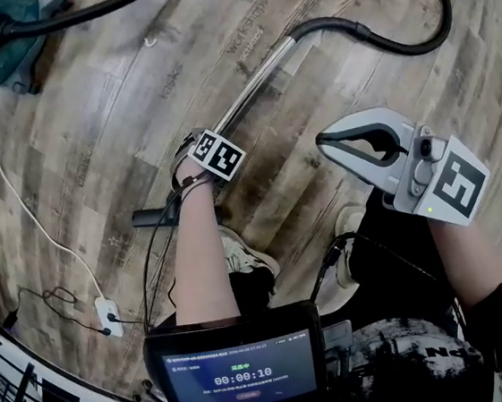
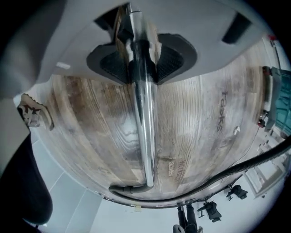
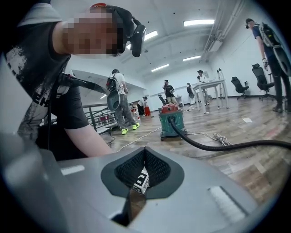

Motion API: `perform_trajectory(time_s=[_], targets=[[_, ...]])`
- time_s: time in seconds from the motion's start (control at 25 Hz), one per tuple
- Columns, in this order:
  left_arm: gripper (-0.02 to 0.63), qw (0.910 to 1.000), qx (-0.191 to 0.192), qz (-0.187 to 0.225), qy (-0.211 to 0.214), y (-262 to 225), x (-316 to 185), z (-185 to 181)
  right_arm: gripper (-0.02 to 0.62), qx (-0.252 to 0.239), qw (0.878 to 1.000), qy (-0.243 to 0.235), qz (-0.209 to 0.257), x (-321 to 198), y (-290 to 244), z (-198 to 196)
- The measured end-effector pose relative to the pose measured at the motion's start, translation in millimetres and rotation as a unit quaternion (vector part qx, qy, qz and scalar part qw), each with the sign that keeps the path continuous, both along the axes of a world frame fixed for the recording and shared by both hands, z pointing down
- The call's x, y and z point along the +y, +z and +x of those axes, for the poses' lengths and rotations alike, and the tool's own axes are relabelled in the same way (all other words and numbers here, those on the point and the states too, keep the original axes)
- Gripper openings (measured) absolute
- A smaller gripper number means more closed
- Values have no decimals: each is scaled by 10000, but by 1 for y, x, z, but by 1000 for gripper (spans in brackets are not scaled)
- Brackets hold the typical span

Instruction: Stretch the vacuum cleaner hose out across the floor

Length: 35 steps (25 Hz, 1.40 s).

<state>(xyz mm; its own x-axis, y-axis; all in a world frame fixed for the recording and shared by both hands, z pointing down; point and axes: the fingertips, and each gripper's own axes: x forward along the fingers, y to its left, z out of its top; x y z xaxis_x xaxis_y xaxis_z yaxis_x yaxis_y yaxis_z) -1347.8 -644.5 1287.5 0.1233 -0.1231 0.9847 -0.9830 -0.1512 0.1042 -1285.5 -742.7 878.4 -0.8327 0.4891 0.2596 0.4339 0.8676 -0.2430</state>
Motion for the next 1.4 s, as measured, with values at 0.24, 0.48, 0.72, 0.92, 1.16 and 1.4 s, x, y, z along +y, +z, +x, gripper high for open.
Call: perform_trajectory(time_s=[0.24, 0.48, 0.72, 0.92, 1.16, 1.4], targets=[[170, 9998, 58, 92, -182, 0, -1, -4, 7, 131, 9998, -136, -49, 10, 10, 0], [170, 9991, 290, 27, -304, -12, -2, 0, 9, 1163, 9901, -11, -788, 2, 60, 6], [170, 9982, 374, -2, -459, -45, -5, 2, 110, 2284, 9542, 814, -1755, -25, 138, -7], [170, 9980, 392, -133, -484, -68, -10, 11, 173, 3239, 9044, 1455, -2365, -24, 226, -13], [170, 9974, 290, -302, -594, -90, -12, 19, 228, 3418, 8429, 2063, -3608, -20, 283, -24], [170, 9969, 290, -243, -691, -104, -17, 28, 316, 3123, 7940, 2471, -4594, -26, 297, -53]])
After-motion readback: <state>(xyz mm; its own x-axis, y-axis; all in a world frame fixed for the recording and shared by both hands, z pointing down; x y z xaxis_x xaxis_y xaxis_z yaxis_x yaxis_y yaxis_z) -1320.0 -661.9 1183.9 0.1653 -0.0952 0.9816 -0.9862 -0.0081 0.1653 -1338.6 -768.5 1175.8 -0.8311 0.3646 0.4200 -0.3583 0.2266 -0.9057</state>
